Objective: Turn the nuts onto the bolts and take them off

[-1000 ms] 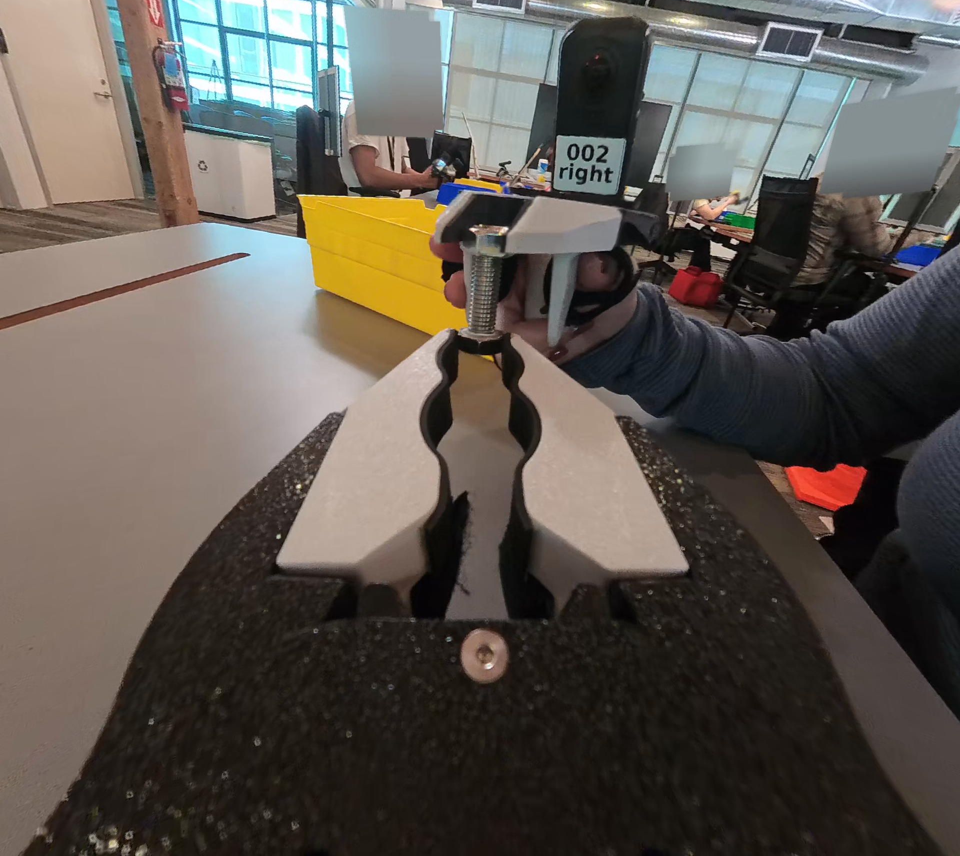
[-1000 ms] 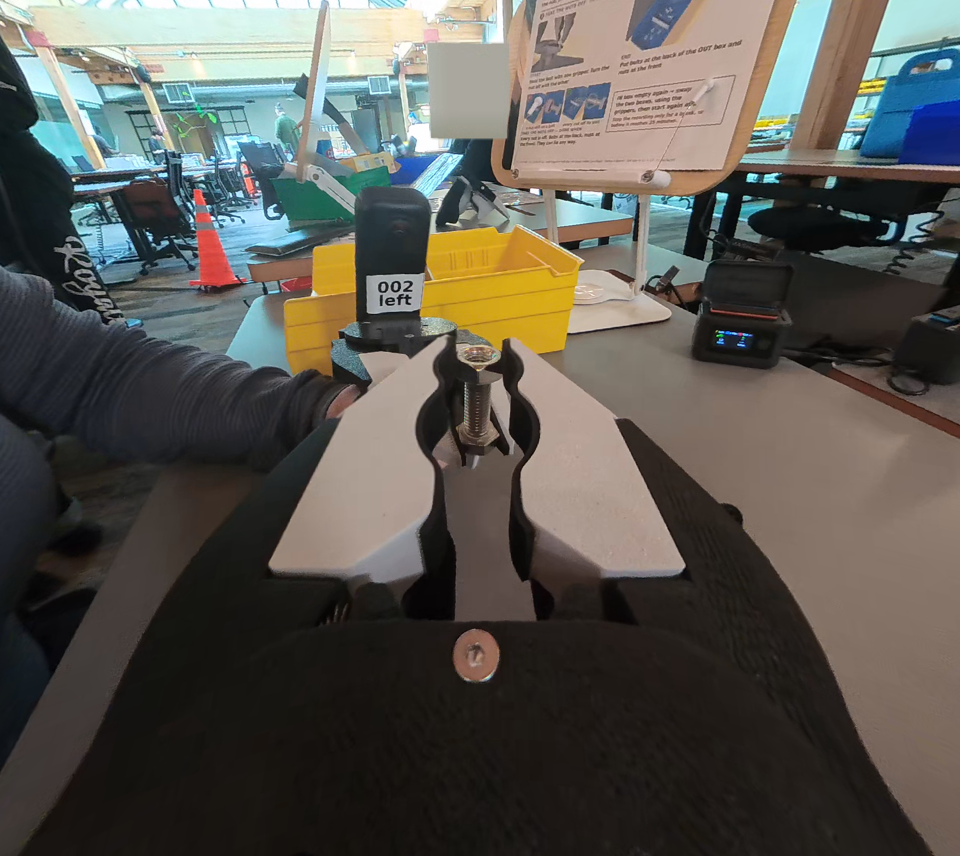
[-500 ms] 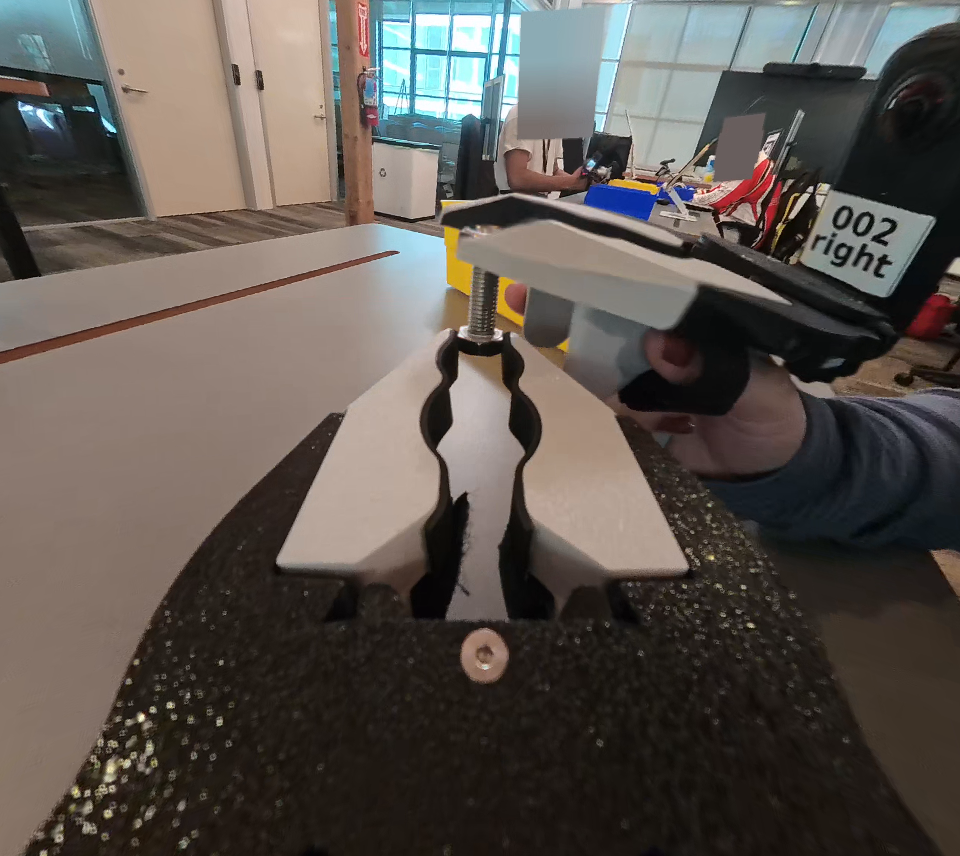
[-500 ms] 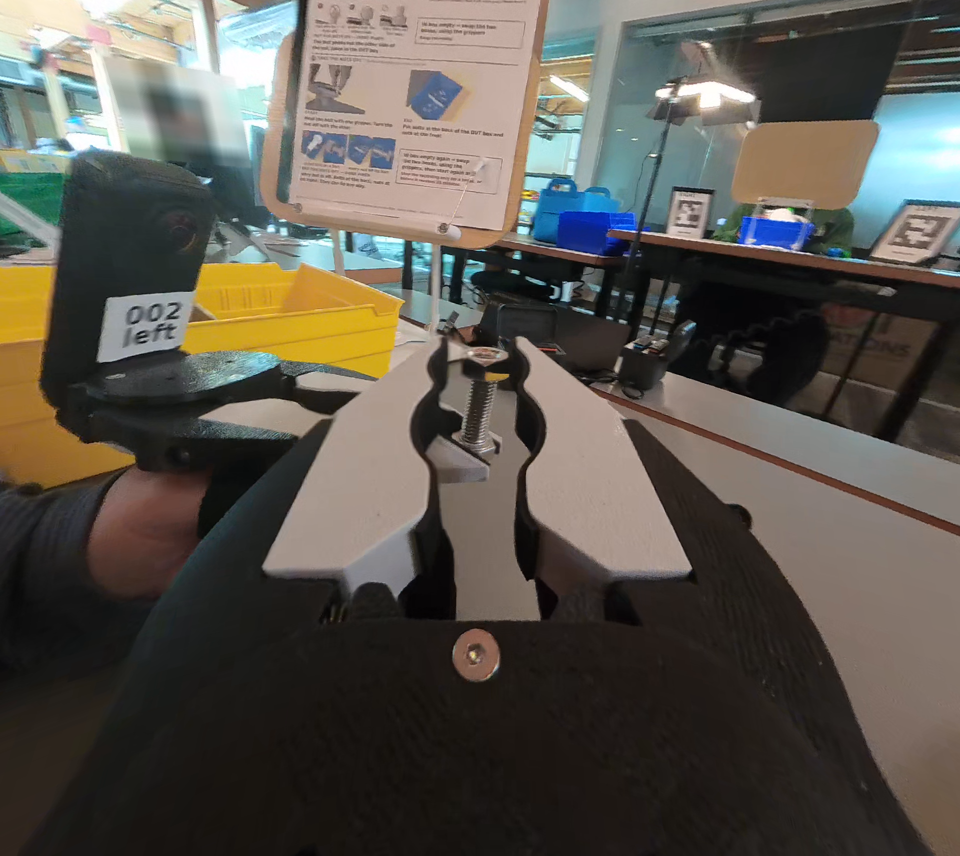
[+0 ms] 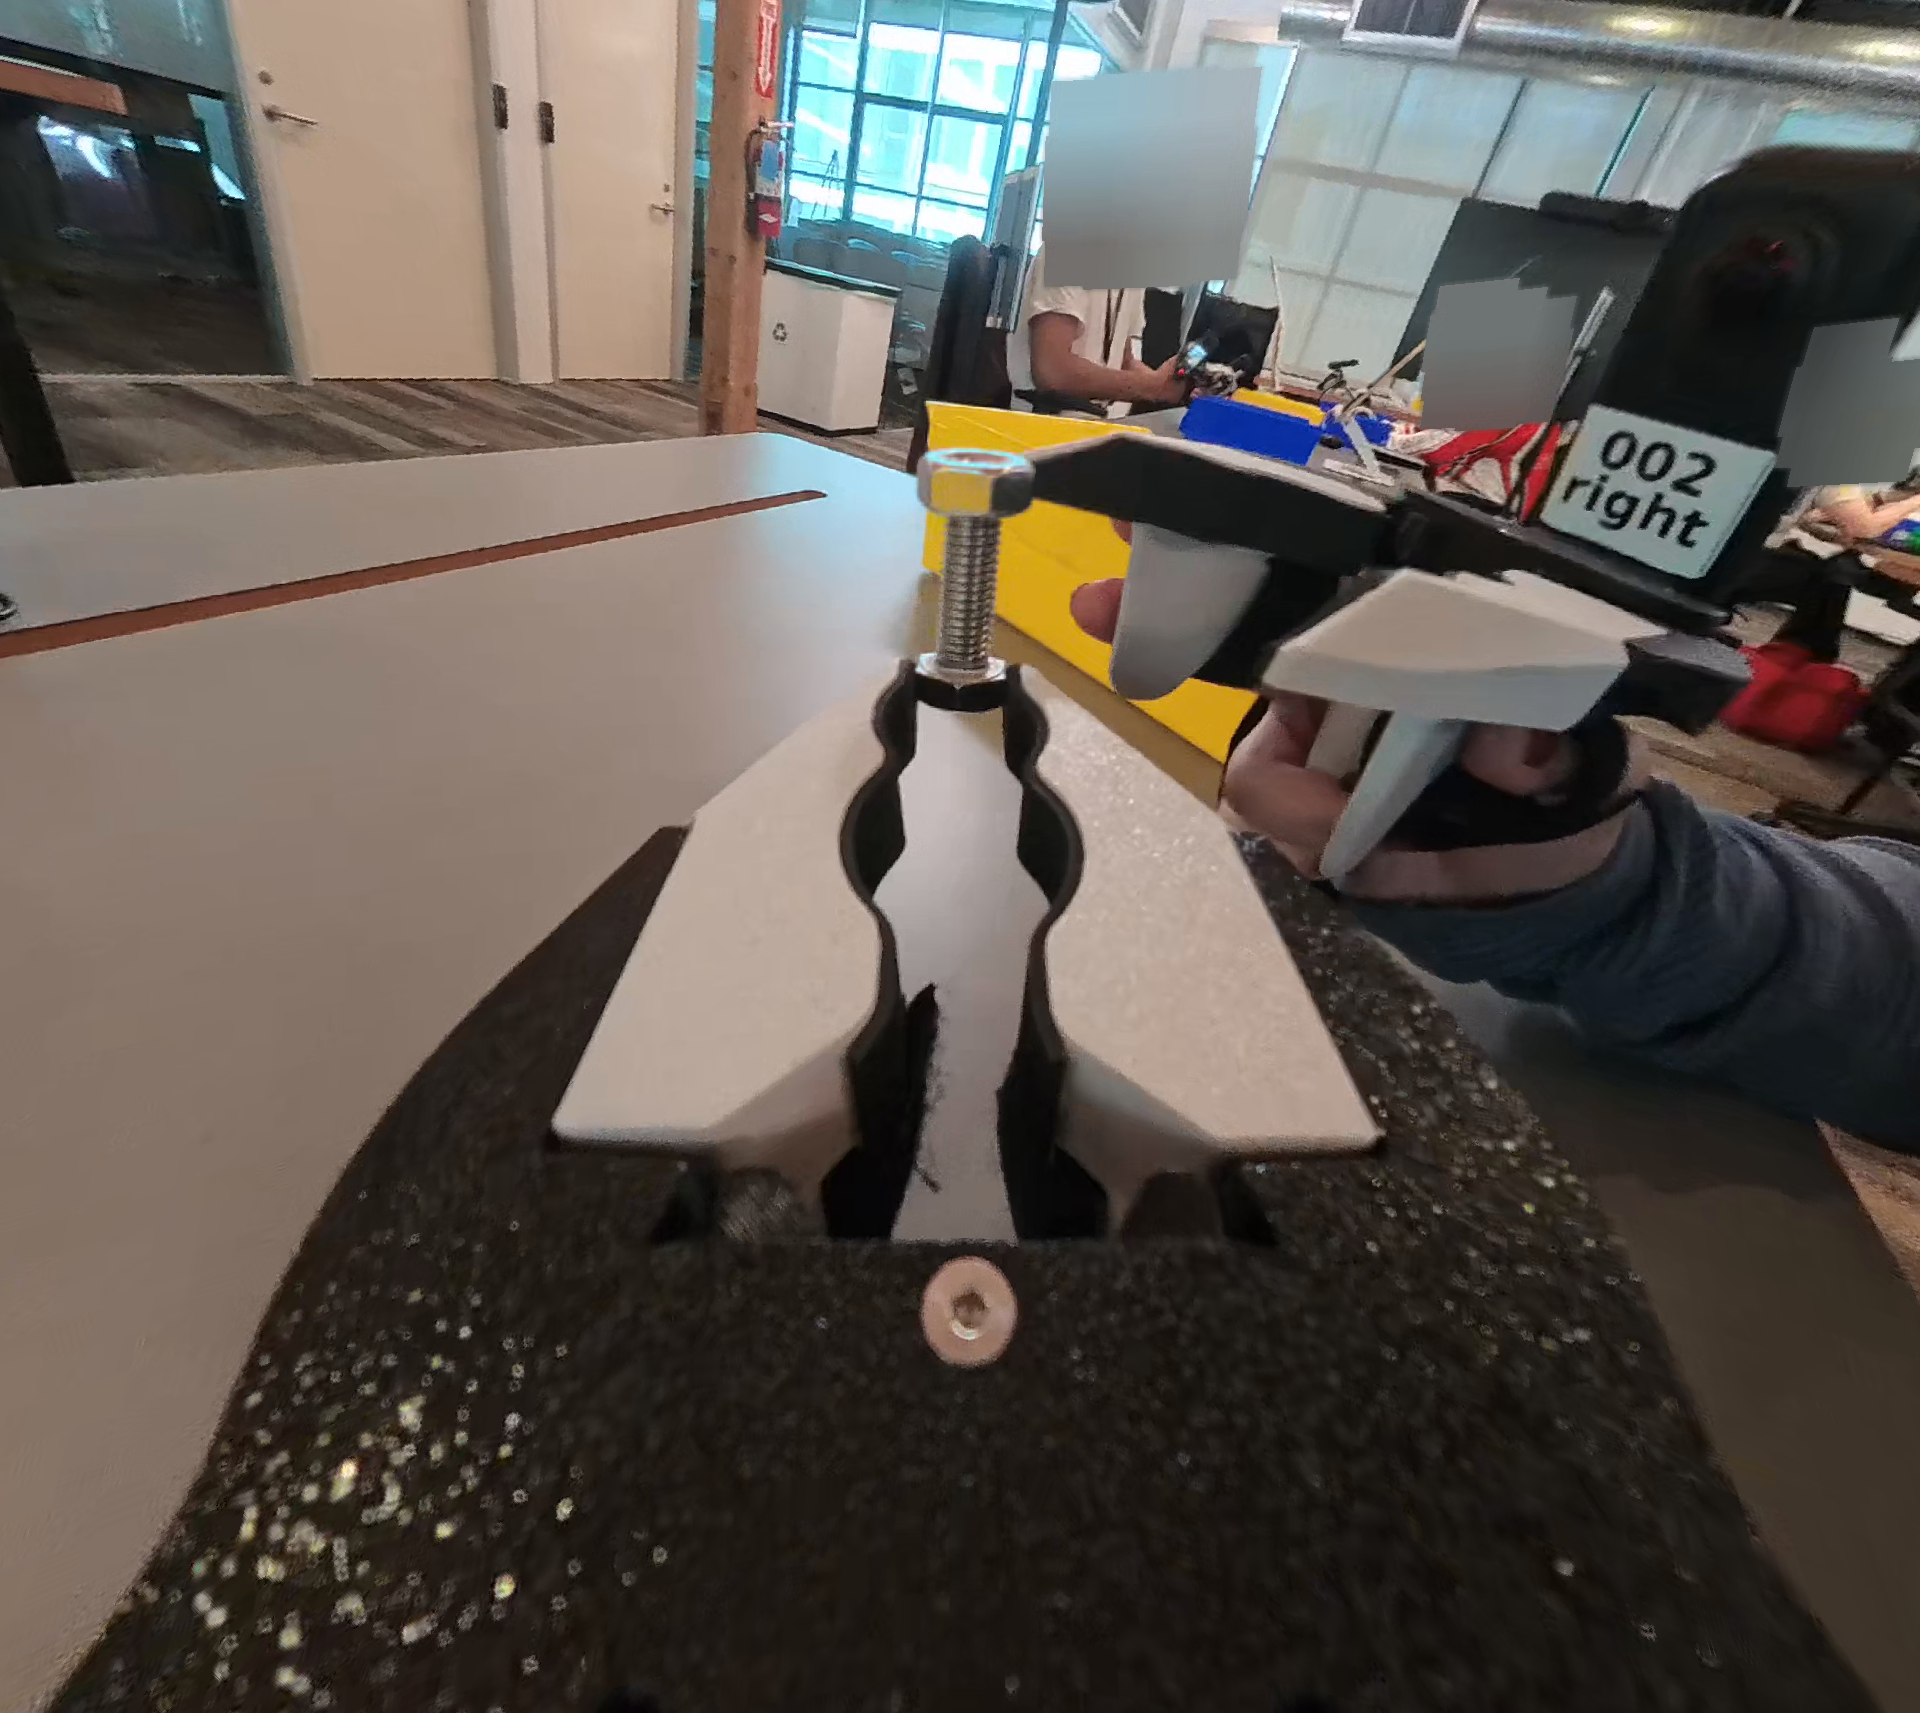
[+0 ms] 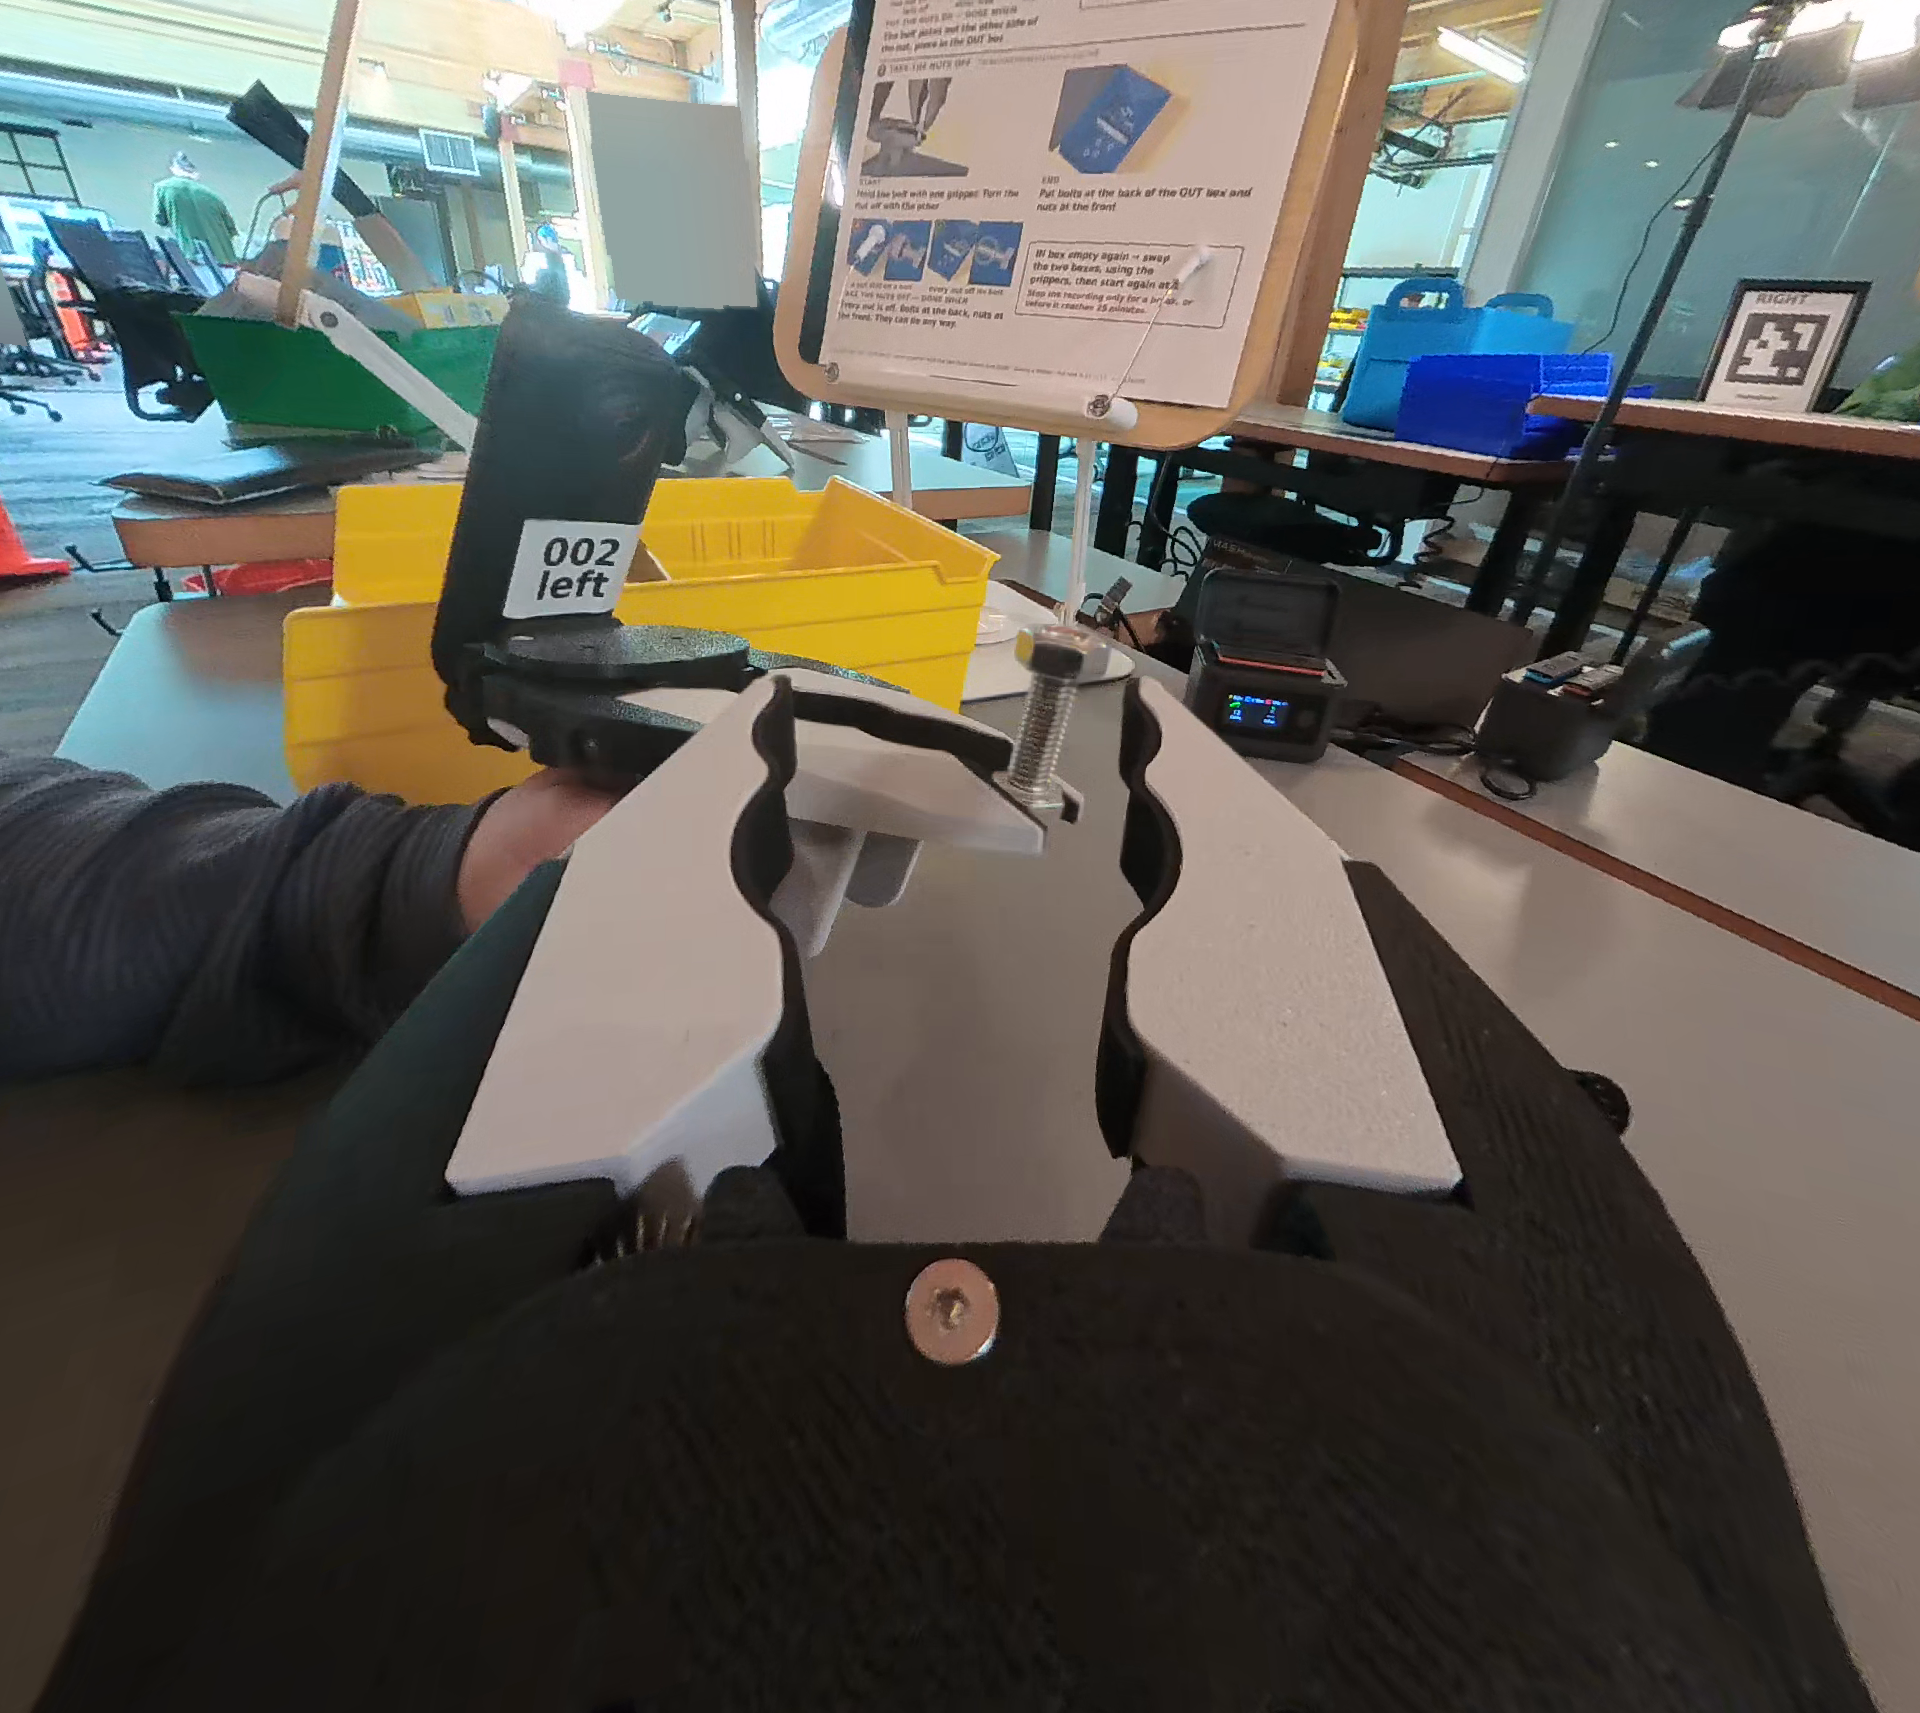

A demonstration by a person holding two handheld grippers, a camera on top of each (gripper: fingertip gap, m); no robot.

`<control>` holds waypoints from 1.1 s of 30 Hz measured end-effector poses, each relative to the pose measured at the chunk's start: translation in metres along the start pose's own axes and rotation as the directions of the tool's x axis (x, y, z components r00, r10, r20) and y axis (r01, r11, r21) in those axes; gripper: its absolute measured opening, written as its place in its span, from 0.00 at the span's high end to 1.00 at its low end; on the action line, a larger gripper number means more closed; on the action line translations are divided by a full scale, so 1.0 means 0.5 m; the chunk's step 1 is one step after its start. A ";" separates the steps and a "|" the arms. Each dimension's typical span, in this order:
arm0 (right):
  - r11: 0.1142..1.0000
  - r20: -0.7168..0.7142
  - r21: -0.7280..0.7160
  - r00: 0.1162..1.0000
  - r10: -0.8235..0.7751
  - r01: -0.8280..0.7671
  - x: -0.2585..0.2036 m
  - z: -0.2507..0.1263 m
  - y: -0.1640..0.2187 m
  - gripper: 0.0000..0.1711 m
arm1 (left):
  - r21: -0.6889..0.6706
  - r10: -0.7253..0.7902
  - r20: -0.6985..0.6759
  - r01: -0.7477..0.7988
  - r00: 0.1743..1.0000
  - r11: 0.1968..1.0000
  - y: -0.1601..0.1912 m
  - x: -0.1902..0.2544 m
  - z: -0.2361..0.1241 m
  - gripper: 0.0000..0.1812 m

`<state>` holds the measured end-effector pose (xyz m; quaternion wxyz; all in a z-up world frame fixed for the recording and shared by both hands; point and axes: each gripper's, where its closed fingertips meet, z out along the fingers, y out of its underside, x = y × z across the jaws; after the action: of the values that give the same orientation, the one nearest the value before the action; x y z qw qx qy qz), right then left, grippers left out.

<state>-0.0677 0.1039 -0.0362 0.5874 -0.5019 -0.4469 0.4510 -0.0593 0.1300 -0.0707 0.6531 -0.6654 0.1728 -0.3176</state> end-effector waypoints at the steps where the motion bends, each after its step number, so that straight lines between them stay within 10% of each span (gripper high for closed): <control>1: 1.000 -0.002 0.003 1.000 0.006 -0.006 0.001 0.001 -0.001 0.62 | -0.007 0.015 -0.017 -0.015 1.000 1.000 0.001 0.008 0.002 0.92; 33: 0.998 0.080 0.011 0.995 0.060 -0.061 -0.018 0.002 0.001 0.61 | -0.030 0.014 -0.055 -0.016 0.998 0.999 0.009 0.022 0.007 0.92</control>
<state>-0.0706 0.0955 -0.0372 0.5586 -0.4929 -0.4515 0.4911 -0.0480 0.1249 -0.0727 0.6403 -0.6649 0.2004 -0.3282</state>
